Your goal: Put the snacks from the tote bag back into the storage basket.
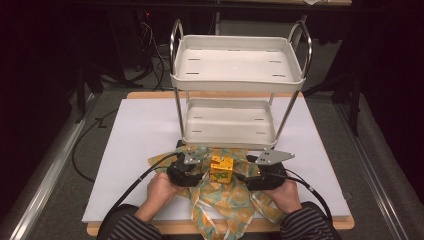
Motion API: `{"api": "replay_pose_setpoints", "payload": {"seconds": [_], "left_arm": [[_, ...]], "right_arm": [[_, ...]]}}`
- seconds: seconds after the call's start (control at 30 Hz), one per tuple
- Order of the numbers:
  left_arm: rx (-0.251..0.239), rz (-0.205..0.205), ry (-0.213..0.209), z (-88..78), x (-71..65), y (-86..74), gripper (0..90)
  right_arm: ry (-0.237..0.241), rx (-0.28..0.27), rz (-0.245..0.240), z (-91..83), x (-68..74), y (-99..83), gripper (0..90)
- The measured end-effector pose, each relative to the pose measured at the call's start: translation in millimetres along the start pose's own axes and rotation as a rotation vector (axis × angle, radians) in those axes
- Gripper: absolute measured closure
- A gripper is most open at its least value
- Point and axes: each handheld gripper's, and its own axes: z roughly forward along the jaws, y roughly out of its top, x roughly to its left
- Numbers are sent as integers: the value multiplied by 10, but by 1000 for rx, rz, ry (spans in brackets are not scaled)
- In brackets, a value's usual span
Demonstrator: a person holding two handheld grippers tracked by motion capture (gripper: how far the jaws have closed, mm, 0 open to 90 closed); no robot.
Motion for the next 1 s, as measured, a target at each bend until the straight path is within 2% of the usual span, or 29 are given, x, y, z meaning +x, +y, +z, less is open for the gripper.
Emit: {"api": "replay_pose_setpoints", "payload": {"seconds": [0.37,0.57,0.87,1.0], "left_arm": [[16,2,1,6,2,14,525],[13,3,3,6,0,11,524],[17,0,4,14,0,19,520],[13,-2,9,18,-6,17,519]], "right_arm": [[44,12,-34,86,91,149,299],[52,17,-63,140,113,248,304],[75,65,-56,321,98,255,344],[89,63,-47,432,97,258,363]]}}
